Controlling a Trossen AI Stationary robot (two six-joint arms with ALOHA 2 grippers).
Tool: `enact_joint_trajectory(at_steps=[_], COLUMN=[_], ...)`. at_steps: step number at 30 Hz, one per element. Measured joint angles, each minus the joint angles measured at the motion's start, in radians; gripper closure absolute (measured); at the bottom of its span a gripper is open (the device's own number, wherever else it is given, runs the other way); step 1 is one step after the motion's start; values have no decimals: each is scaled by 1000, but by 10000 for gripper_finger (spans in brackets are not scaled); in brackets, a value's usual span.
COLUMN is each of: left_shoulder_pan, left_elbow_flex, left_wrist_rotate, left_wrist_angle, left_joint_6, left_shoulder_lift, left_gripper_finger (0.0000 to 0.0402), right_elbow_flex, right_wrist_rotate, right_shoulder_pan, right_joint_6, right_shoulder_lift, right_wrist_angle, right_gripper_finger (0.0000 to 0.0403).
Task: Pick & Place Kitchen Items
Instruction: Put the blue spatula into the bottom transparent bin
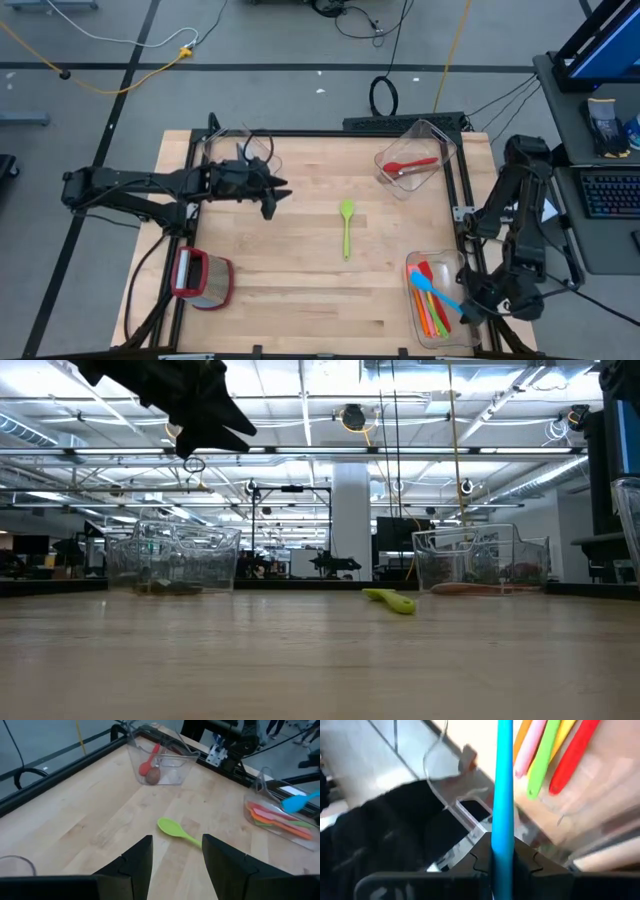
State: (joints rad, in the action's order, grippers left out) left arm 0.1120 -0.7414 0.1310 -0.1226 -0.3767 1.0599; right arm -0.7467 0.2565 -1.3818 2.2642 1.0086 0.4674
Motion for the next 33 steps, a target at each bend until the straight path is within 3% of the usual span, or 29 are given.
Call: enact_joint_trajectory(at_steps=[3,10,19,33], left_shoulder_pan=[-13,-47,-70,-70], left_elbow_flex=[0,0,0,0], left_wrist_rotate=[-2,-2,-1,-1], left_wrist_angle=[0,0,-7,-8], left_joint_6=[-4,-7,-3,6], left_shoulder_lift=[0,0,0,0], left_gripper_finger=[229,229,229,229], right_elbow_flex=[0,0,0,0], right_wrist_rotate=[-7,-207,-206,-206], right_shoulder_pan=[28,111,170,191], right_joint_6=[-2,17,20,15], right_shoulder_lift=[0,6,33,132], right_wrist_angle=[36,63,114,49], right_gripper_finger=[383,380,378,367])
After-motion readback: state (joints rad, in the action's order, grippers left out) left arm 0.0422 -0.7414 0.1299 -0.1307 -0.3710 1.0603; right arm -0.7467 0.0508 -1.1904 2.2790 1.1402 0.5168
